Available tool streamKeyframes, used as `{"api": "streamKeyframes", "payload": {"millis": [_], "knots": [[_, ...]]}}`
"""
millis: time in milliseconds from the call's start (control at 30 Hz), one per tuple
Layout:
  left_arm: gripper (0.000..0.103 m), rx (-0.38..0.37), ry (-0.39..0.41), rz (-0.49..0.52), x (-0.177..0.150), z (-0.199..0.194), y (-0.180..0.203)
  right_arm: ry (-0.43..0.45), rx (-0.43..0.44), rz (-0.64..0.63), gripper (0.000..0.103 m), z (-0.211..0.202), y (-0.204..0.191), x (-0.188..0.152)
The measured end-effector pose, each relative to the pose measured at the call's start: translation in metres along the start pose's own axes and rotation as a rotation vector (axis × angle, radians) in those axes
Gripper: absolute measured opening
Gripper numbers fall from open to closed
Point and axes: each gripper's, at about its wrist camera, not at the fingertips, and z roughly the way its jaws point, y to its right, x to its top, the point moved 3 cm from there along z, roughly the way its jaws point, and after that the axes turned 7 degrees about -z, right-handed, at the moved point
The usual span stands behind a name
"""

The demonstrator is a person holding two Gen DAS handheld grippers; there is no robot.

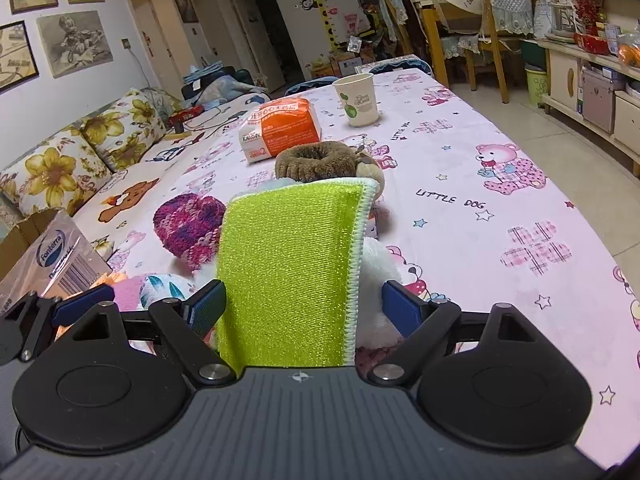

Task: Organize soft objects
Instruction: 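Grasp the green sponge with the right gripper while the left grasps the floral sock ball, then carry the sponge and sock ball into the cardboard box and release both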

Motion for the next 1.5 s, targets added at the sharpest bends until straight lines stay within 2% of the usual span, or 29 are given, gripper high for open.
{"api": "streamKeyframes", "payload": {"millis": [133,333,467,567,633,867,967,1033,1133,1233,1500], "knots": [[0.095,-0.015,-0.021,-0.039,0.002,0.006,-0.006,-0.001,-0.011,-0.016,0.103,0.002,0.000,0.001],[0.084,-0.035,-0.050,-0.063,0.005,0.014,-0.006,0.004,-0.055,-0.104,0.103,0.006,-0.007,0.000],[0.070,-0.063,-0.061,-0.091,0.007,0.017,-0.004,0.000,-0.068,-0.120,0.103,0.009,-0.008,0.000],[0.069,-0.066,-0.063,-0.100,0.007,0.017,-0.006,0.012,-0.074,-0.131,0.103,0.007,-0.008,0.001],[0.069,-0.069,-0.065,-0.114,0.007,0.016,-0.008,0.017,-0.073,-0.137,0.090,0.005,-0.008,0.001],[0.068,-0.067,-0.050,-0.156,0.012,0.006,-0.017,0.036,-0.058,-0.152,0.068,-0.005,-0.005,0.004],[0.068,-0.063,-0.032,-0.177,0.014,0.000,-0.023,0.050,-0.055,-0.154,0.056,-0.009,-0.004,0.006],[0.068,-0.057,-0.023,-0.196,0.016,-0.004,-0.028,0.060,-0.045,-0.153,0.043,-0.011,-0.005,0.007],[0.068,-0.057,-0.009,-0.222,0.018,-0.010,-0.034,0.077,-0.033,-0.151,0.032,-0.017,-0.007,0.010],[0.068,-0.063,0.010,-0.241,0.020,-0.017,-0.040,0.094,-0.031,-0.160,0.029,-0.021,-0.010,0.011],[0.068,-0.055,0.072,-0.297,0.025,-0.037,-0.058,0.149,-0.015,-0.162,0.028,-0.032,-0.017,0.017]]}}
